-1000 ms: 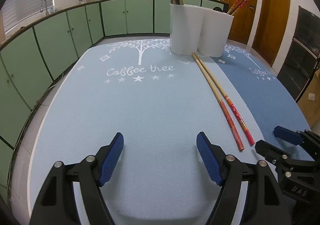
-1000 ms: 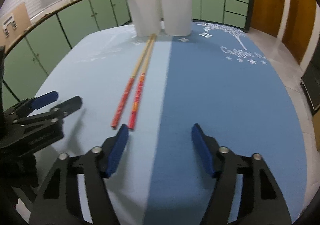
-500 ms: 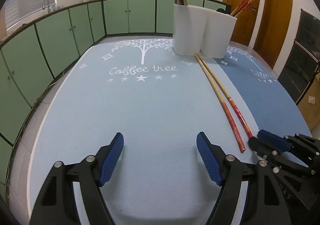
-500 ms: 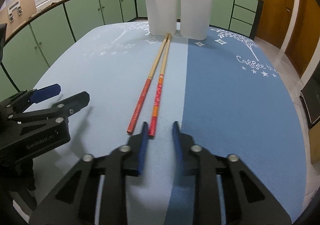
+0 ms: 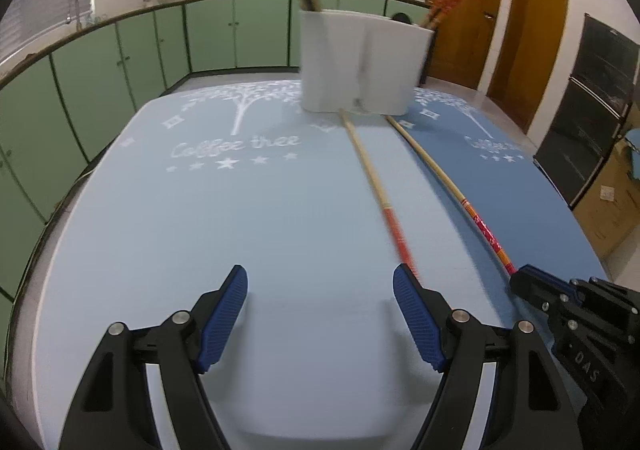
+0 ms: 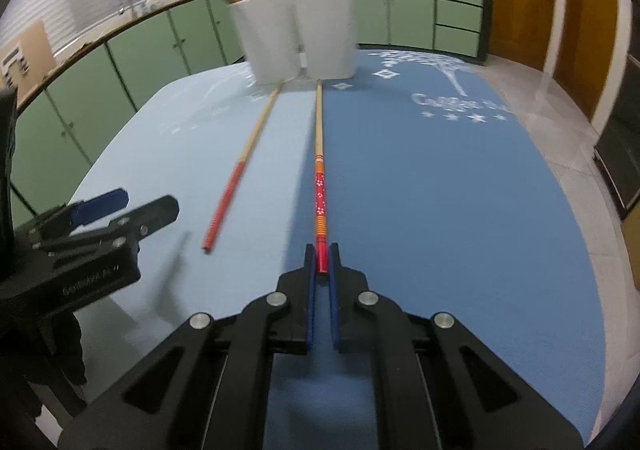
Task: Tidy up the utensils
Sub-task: 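Grasp a red chopstick with the right tool while the left tool grasps the other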
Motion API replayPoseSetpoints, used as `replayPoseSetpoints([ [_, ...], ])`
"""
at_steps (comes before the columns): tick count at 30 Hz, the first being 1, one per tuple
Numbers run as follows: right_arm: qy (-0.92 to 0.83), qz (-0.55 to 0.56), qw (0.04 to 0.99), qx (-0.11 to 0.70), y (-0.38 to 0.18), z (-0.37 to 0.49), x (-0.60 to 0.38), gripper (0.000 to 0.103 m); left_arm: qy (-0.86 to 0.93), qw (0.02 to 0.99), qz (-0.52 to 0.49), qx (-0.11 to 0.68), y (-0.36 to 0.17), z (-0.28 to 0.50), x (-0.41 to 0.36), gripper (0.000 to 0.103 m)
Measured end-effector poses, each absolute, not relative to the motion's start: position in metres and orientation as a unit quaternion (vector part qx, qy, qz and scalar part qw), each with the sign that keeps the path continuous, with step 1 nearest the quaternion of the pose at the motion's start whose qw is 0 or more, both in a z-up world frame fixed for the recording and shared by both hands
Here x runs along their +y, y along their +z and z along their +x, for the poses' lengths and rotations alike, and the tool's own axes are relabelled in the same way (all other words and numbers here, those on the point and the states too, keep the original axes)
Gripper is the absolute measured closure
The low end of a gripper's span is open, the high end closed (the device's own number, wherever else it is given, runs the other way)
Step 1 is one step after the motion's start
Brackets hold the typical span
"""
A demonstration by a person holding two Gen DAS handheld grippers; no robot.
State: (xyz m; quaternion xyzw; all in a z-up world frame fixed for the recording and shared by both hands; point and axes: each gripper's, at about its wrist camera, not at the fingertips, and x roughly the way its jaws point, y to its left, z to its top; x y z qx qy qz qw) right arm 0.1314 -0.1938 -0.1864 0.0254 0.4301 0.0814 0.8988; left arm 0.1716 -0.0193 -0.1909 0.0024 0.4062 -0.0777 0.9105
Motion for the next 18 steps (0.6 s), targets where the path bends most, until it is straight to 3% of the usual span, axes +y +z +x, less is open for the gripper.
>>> replayPoseSetpoints([
  [14,0.065,0.03,0.897,0.437,-0.192,0.137,-0.226,0.098,-0.09,0.897,0.025,0.432,-0.202,0.175,-0.064,0.03],
  [18,0.072,0.033,0.897,0.436,-0.193,0.137,-0.227,0.097,-0.081,0.899,0.018,0.431,-0.202,0.174,-0.063,0.047],
])
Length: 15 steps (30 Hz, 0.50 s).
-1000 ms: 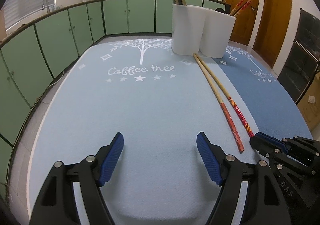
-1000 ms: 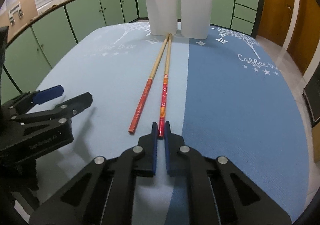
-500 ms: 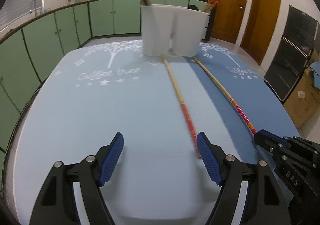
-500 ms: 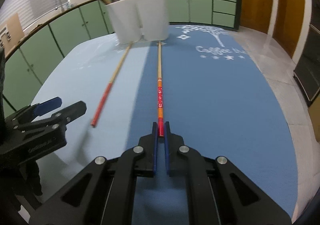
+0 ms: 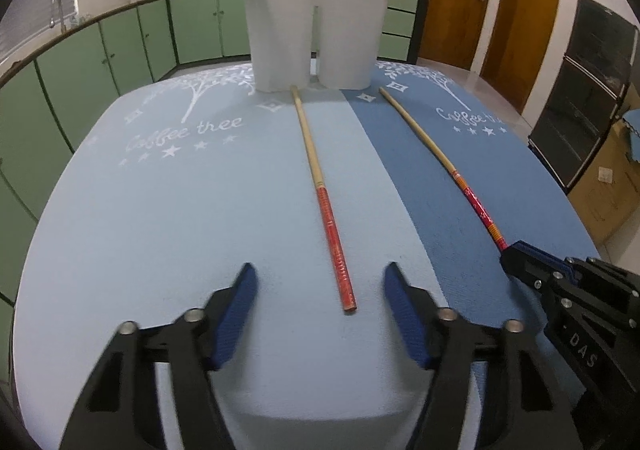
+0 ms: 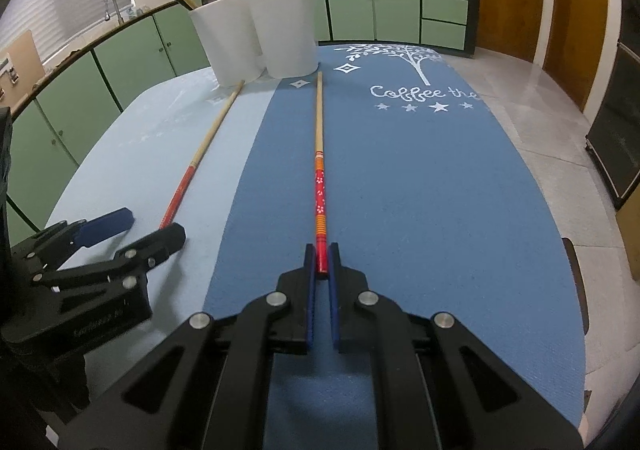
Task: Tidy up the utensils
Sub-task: 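Grasp a red chopstick with the right tool while the left tool grasps the other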
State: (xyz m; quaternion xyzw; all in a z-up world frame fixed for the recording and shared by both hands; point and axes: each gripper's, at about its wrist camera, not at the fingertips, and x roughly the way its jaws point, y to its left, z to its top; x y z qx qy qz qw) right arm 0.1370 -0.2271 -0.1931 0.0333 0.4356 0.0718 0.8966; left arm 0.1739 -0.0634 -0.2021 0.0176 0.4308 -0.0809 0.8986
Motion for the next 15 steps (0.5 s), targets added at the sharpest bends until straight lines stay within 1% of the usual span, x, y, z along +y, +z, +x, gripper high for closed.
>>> replayPoseSetpoints([
  [2,0.074,0.036,0.897,0.435,-0.193,0.137,-0.228,0.097,-0.076,0.9,0.016,0.429,-0.202,0.173,-0.064,0.06],
  [3,0.074,0.037,0.897,0.435,-0.194,0.137,-0.229,0.097,-0.075,0.9,0.014,0.428,-0.201,0.173,-0.064,0.063],
  [5,0.076,0.039,0.896,0.435,-0.194,0.137,-0.23,0.097,-0.072,0.901,0.011,0.427,-0.201,0.172,-0.064,0.075],
  [6,0.077,0.039,0.896,0.436,-0.194,0.137,-0.23,0.097,-0.069,0.902,0.008,0.427,-0.201,0.172,-0.065,0.078],
  [8,0.077,0.038,0.896,0.435,-0.194,0.136,-0.23,0.096,-0.064,0.902,0.009,0.427,-0.201,0.171,-0.067,0.079],
  [12,0.075,0.032,0.897,0.435,-0.194,0.135,-0.228,0.096,-0.057,0.902,0.015,0.427,-0.202,0.172,-0.071,0.079],
  [13,0.074,0.031,0.897,0.435,-0.194,0.135,-0.228,0.096,-0.054,0.902,0.014,0.427,-0.202,0.172,-0.072,0.078],
  [14,0.075,0.031,0.897,0.435,-0.194,0.135,-0.228,0.096,-0.052,0.902,0.014,0.428,-0.202,0.173,-0.073,0.075],
  [15,0.075,0.032,0.897,0.435,-0.194,0.136,-0.228,0.096,-0.052,0.902,0.014,0.428,-0.202,0.173,-0.074,0.075],
])
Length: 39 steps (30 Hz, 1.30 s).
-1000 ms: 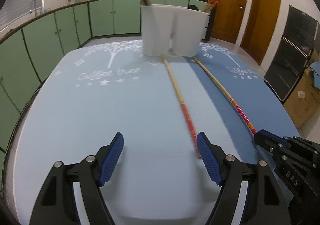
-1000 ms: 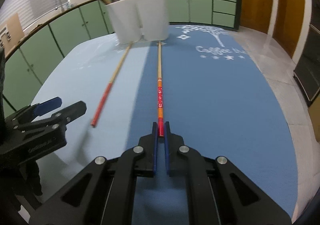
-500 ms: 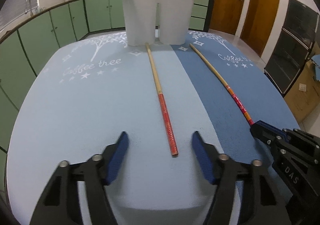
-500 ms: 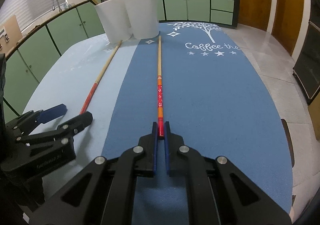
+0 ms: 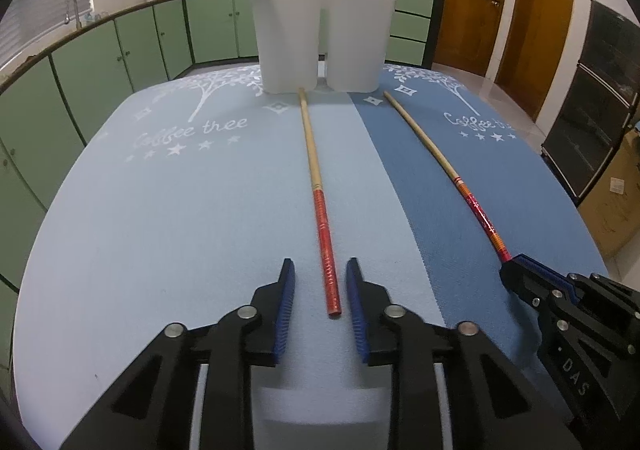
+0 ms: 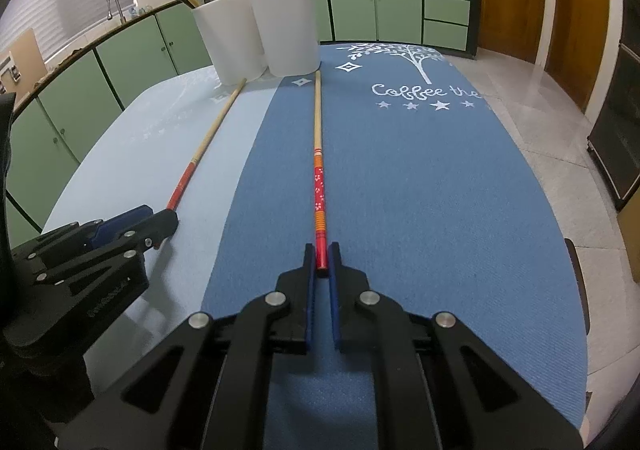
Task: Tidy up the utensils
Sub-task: 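Grasp a red chopstick with the right tool while the left tool grasps the other, then lift both red chopsticks with both tools and carry them over the holder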
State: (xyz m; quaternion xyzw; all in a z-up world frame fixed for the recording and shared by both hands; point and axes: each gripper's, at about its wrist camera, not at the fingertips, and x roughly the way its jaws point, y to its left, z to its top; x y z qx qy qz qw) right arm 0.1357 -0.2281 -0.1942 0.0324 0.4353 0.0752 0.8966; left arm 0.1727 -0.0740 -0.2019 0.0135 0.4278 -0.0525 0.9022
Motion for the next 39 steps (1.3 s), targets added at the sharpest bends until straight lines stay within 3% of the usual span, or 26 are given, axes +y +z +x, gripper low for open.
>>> replayPoseSetpoints([
  [3,0.08,0.043,0.896,0.435,-0.195,0.136,-0.231,0.096,-0.045,0.903,0.022,0.428,-0.203,0.173,-0.077,0.075],
  [8,0.085,0.053,0.895,0.436,-0.196,0.137,-0.234,0.096,-0.036,0.902,0.031,0.428,-0.203,0.174,-0.08,0.097],
  [22,0.084,0.053,0.897,0.431,-0.191,0.134,-0.236,0.098,-0.037,0.906,0.019,0.421,-0.187,0.163,-0.068,0.097],
  [39,0.091,0.032,0.918,0.386,-0.137,0.116,-0.235,0.098,-0.064,0.919,0.029,0.388,-0.126,0.143,-0.057,0.097],
])
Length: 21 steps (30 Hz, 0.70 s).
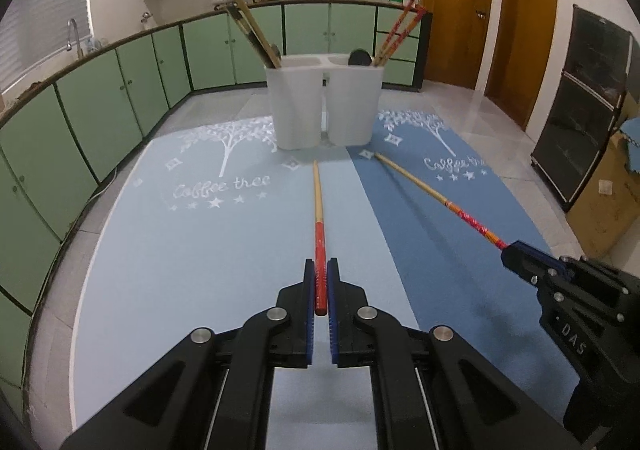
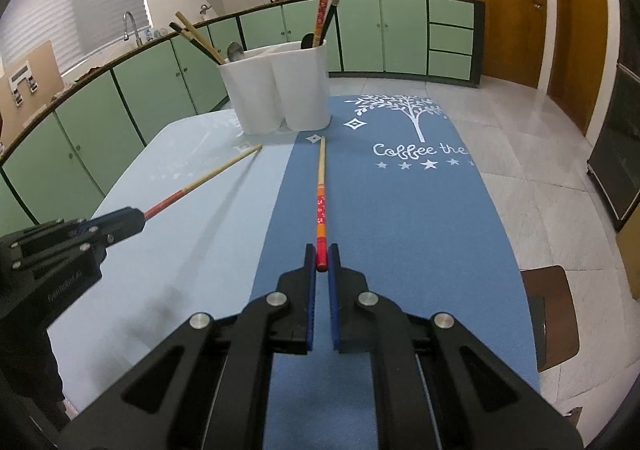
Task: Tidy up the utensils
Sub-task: 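Lift both red chopsticks with both tools and carry them over the holder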
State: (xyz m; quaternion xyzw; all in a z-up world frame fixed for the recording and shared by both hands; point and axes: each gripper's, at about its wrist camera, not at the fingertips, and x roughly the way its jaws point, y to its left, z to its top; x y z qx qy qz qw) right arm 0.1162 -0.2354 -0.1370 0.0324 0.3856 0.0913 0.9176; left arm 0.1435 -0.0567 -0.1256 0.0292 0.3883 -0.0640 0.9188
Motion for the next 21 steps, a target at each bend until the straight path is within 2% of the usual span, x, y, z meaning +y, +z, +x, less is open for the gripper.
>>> replayPoseSetpoints([
  [11,0.109,0.041,0.936,0.333,-0.077,0.118,-0.24,0.098,-0.075,0.945,0.025,0.316,-0.058,0.139,-0.042,0.097],
  [21,0.144,0.039,0.935,0.323,-0.019,0.155,-0.236,0.098,-0.104,0.947,0.02,0.303,-0.029,0.172,-0.04,0.097],
])
